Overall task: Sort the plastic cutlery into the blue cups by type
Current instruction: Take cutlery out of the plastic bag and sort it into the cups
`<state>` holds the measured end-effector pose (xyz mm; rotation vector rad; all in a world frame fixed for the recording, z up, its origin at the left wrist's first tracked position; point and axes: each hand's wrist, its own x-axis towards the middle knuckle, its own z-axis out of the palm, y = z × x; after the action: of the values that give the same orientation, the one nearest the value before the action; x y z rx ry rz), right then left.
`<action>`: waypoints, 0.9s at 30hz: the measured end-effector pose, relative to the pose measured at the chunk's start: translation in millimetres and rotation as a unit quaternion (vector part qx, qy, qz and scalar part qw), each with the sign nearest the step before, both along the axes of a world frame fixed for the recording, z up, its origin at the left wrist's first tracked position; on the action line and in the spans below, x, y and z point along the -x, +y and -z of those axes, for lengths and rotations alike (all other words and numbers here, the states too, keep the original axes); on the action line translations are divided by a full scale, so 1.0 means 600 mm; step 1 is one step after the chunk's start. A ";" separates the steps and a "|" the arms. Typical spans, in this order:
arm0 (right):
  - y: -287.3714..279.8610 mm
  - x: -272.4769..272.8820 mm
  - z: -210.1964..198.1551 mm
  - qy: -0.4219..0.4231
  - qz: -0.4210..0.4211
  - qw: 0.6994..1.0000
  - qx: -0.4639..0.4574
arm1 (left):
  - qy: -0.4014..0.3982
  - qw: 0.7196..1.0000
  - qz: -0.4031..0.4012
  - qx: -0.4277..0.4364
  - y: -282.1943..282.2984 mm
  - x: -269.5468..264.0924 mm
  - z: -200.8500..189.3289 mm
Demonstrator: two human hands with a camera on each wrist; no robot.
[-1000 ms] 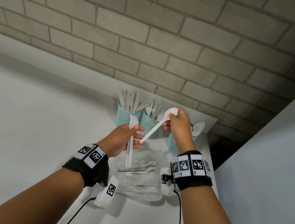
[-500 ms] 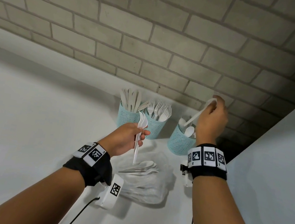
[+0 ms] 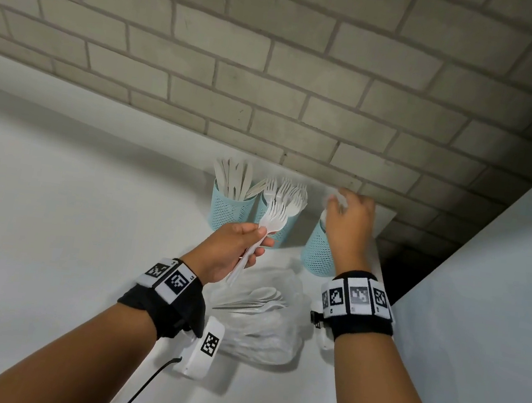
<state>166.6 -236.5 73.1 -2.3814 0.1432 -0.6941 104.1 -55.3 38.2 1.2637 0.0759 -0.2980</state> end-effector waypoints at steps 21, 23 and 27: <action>0.039 -0.031 -0.054 -0.114 -0.051 0.985 -0.118 | -0.072 0.945 0.097 -0.306 -0.001 0.001 0.042; 0.046 -0.032 -0.054 -0.151 -0.036 0.984 -0.083 | -0.097 0.879 0.174 -0.433 -0.002 0.005 0.048; 0.069 -0.028 -0.027 -0.165 -0.046 0.985 -0.009 | -0.094 0.782 0.275 -0.552 -0.006 0.014 0.059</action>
<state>183.5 -195.1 89.5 -2.2031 -0.1013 -1.0234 96.0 -59.1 2.8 2.4930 -0.3587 -0.6815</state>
